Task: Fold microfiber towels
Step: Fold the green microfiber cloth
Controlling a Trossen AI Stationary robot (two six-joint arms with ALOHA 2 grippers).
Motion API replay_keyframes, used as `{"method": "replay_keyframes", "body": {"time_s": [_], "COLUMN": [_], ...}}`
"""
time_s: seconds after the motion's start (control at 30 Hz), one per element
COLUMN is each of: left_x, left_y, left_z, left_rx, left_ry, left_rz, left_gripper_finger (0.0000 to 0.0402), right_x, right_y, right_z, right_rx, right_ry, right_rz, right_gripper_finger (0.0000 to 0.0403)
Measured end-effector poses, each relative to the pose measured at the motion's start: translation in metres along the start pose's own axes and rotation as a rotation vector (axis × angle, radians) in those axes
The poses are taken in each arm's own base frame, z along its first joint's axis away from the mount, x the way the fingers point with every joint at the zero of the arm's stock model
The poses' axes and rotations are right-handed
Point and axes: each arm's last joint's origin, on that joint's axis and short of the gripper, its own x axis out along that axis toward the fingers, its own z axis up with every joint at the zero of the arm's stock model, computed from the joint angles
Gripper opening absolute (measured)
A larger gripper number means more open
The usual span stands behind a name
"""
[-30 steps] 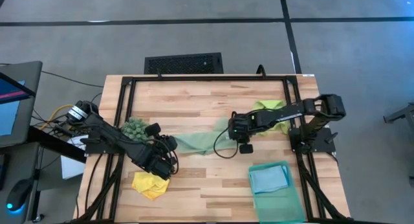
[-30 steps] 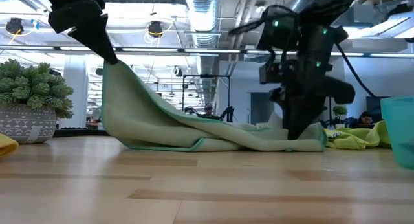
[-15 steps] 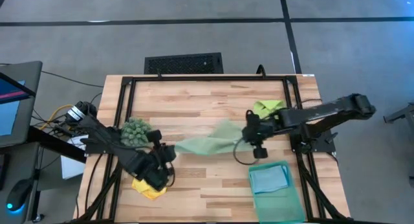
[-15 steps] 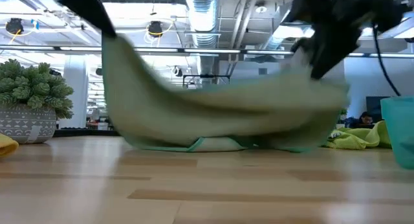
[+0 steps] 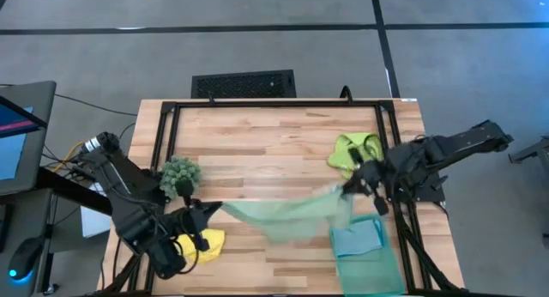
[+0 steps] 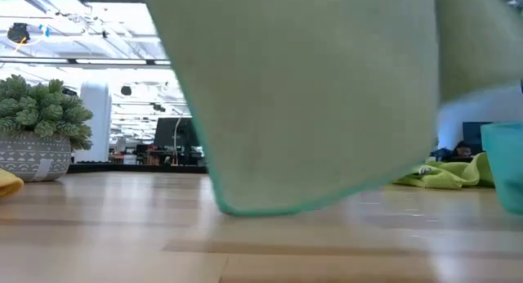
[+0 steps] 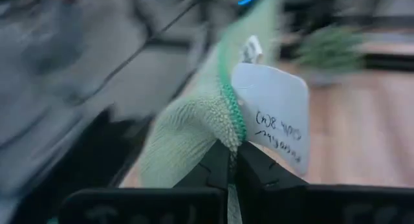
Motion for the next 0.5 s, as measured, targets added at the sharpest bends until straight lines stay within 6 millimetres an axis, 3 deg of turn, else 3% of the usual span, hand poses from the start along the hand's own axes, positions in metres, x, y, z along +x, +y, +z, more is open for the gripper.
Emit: {"method": "replay_keyframes", "body": {"time_s": [0.13, 0.27, 0.37, 0.5], "left_x": [-0.001, 0.010, 0.011, 0.010], "left_y": [0.018, 0.021, 0.016, 0.007], "left_z": [-0.002, -0.010, -0.010, -0.006], "left_rx": [-0.071, -0.118, -0.136, -0.102], "left_ry": [-0.022, 0.035, 0.093, 0.104], "left_rz": [0.051, 0.061, 0.003, -0.110], "left_gripper_finger": [0.0000, 0.0000, 0.0000, 0.0000], "right_x": [-0.007, 0.001, 0.010, 0.023], "right_y": [-0.013, -0.021, -0.019, -0.007], "right_z": [-0.006, -0.022, -0.030, -0.033], "right_rx": [0.067, 0.102, 0.109, -0.038], "right_ry": [0.025, 0.125, 0.188, 0.219], "right_rz": [-0.205, -0.222, -0.132, 0.150], "right_gripper_finger": [0.0034, 0.0045, 0.0059, 0.0060]}}
